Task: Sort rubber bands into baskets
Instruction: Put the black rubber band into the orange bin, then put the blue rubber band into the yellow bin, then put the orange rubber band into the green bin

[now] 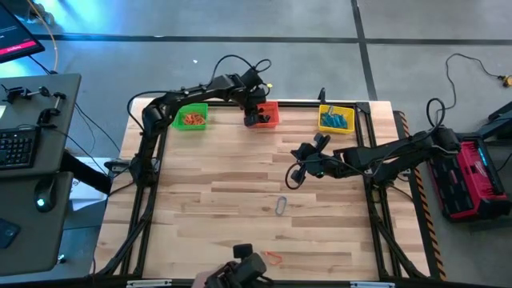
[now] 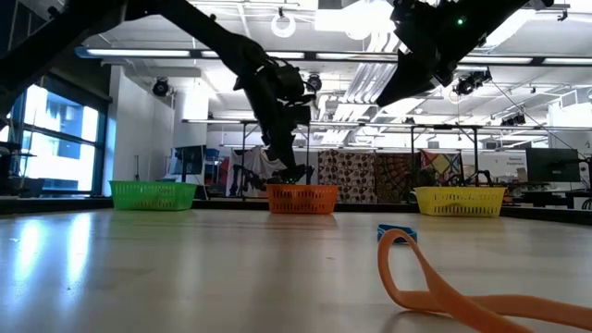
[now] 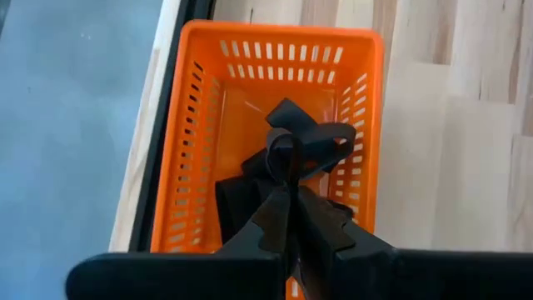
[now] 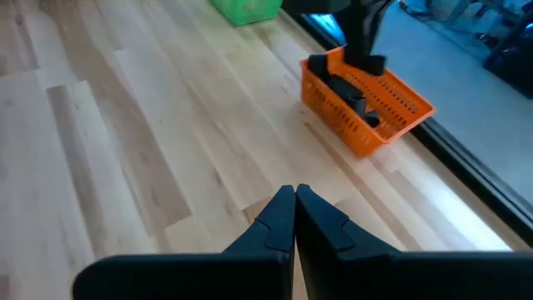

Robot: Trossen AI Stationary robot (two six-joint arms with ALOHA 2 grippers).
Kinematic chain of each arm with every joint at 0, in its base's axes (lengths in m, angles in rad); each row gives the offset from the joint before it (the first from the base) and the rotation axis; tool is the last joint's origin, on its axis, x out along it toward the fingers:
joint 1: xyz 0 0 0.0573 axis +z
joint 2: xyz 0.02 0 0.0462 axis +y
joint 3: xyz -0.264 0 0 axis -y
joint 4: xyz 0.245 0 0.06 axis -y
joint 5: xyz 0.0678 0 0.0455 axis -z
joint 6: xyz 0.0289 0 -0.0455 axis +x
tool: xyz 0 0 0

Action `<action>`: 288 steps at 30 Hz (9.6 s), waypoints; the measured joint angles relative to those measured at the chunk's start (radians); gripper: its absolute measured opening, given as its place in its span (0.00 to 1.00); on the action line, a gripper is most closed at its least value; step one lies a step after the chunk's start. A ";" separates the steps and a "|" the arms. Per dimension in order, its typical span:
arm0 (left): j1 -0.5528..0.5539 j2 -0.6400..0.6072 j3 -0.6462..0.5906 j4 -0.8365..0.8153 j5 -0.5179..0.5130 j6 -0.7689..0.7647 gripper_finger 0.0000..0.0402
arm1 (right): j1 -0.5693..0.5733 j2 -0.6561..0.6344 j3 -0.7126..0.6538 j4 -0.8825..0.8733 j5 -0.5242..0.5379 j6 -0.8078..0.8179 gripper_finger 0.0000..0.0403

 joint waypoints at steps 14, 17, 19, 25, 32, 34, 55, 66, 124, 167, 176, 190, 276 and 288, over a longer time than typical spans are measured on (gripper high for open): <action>0.008 -0.001 0.000 0.048 0.043 0.020 0.20 | 0.000 0.000 0.000 0.000 -0.082 0.003 0.00; 0.025 0.004 -0.001 0.066 0.095 0.020 0.19 | 0.000 0.000 0.000 0.000 -0.083 0.003 0.00; 0.037 0.010 -0.001 0.064 0.131 0.019 0.16 | 0.000 0.000 0.000 0.000 -0.083 0.003 0.00; 0.061 0.044 -0.003 0.063 0.151 0.019 0.05 | 0.000 0.000 0.000 0.000 -0.083 0.001 0.00; 0.066 0.021 -0.003 0.045 0.155 0.056 0.05 | 0.000 0.000 0.000 0.000 -0.147 0.001 0.00; 0.061 -0.015 -0.012 0.038 0.199 0.069 0.06 | 0.000 0.000 0.000 -0.001 -0.191 0.001 0.01; -0.144 -0.654 -0.919 1.029 0.237 -0.234 0.00 | 0.141 0.153 0.000 0.117 -0.296 -0.092 0.44; -0.267 -0.894 -1.141 1.128 0.148 -0.310 0.00 | 0.177 0.301 0.021 0.119 -0.421 -0.011 0.44; -0.468 -0.920 -1.399 1.457 -0.088 -0.401 0.00 | -0.864 -0.098 -0.175 -0.091 -0.093 -0.054 0.00; -0.468 -0.920 -1.398 1.451 -0.089 -0.402 0.00 | -1.081 0.427 0.110 -0.278 -0.366 -0.072 0.00; -0.468 -0.920 -1.398 1.451 -0.088 -0.403 0.00 | -1.073 0.438 0.293 -0.531 -0.365 -0.117 0.04; -0.468 -0.920 -1.398 1.448 -0.088 -0.403 0.00 | -1.066 0.437 0.357 -0.532 -0.318 -0.102 0.34; -0.573 -0.920 -1.398 1.380 -0.031 -0.383 0.00 | 0.559 0.596 0.292 0.206 -0.406 0.367 0.29; -0.571 -0.920 -1.398 1.369 -0.031 -0.374 0.00 | 0.600 0.735 0.377 0.166 -0.442 0.491 0.29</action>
